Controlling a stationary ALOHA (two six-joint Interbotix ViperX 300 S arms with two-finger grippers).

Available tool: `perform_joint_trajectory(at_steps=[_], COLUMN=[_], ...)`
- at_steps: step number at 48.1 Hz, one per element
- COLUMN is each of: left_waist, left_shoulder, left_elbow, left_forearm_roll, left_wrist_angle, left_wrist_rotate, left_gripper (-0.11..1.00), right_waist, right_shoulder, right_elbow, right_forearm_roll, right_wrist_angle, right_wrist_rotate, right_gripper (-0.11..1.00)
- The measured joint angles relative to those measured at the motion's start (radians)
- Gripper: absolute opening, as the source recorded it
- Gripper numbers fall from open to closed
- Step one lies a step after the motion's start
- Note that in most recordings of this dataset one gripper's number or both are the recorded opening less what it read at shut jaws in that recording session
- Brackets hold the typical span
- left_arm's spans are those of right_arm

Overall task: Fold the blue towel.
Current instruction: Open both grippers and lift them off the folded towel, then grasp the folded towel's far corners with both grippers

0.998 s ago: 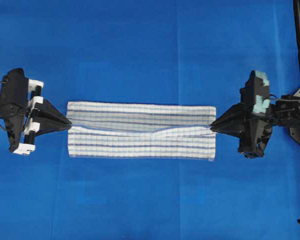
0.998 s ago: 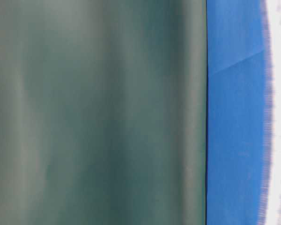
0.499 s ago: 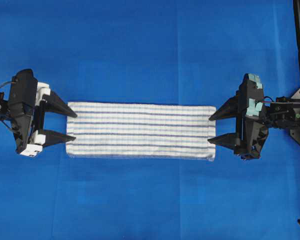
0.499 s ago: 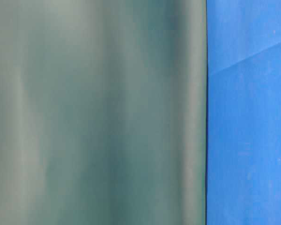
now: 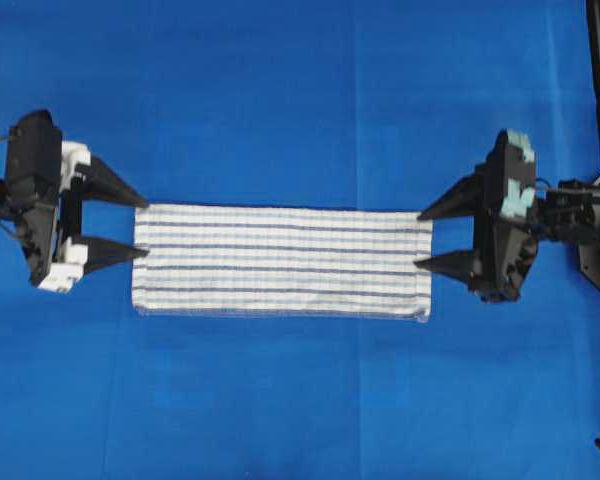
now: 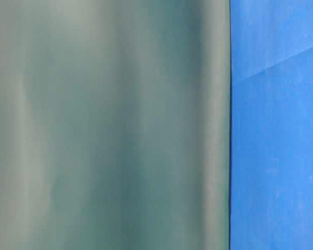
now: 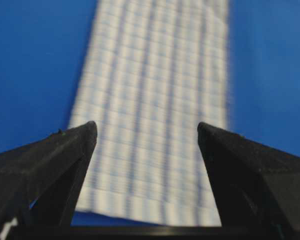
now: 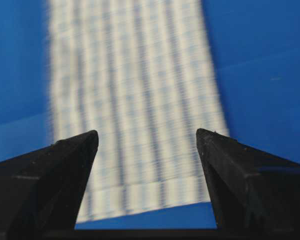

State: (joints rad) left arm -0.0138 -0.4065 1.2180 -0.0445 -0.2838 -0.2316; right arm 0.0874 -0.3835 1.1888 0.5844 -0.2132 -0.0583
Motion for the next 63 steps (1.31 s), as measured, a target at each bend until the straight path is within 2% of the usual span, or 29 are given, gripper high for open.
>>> perform_joint_trajectory(at_steps=[5,14,22,31,37,42,51,54,57,63], left_waist=[0.055,0.097,0.101,0.121,0.132,0.133,0.120,0.109,0.106,0.104], left_shoulder=[0.008,0.064,0.153,0.261,0.330,0.360,0.380,0.380,0.380,0.380], left_elbow=[-0.009,-0.029,-0.046,-0.063,-0.069,-0.083,-0.100,-0.101,-0.101,-0.106], left_forearm_roll=[0.000,0.002,0.003,0.002,0.003,0.003,0.002,0.002,0.003,0.002], left_wrist_angle=[0.012,0.029,0.028,0.025,0.020,0.009,0.011,0.012,0.017,0.034], left_wrist_rotate=[0.003,0.038,0.081,0.083,0.083,0.081,0.078,0.077,0.077,0.077], left_gripper=[0.75,0.75,0.75,0.75,0.71,0.60,0.13,0.02,0.01,0.01], right_waist=[-0.046,-0.109,-0.120,-0.120,-0.115,-0.103,-0.089,-0.080,-0.074,-0.071], right_shoulder=[0.005,0.060,0.137,0.241,0.293,0.318,0.333,0.333,0.333,0.333], right_elbow=[0.003,0.002,0.002,-0.011,-0.028,-0.037,-0.046,-0.048,-0.048,-0.049], right_forearm_roll=[0.000,-0.002,-0.002,0.000,0.000,0.000,-0.002,-0.002,-0.002,-0.002], right_wrist_angle=[0.000,-0.017,-0.063,-0.097,-0.106,-0.114,-0.117,-0.117,-0.117,-0.117], right_wrist_rotate=[-0.025,-0.049,-0.051,-0.051,-0.051,-0.055,-0.051,-0.055,-0.057,-0.055], right_gripper=[0.83,0.83,0.83,0.82,0.77,0.64,0.20,0.07,0.01,0.01])
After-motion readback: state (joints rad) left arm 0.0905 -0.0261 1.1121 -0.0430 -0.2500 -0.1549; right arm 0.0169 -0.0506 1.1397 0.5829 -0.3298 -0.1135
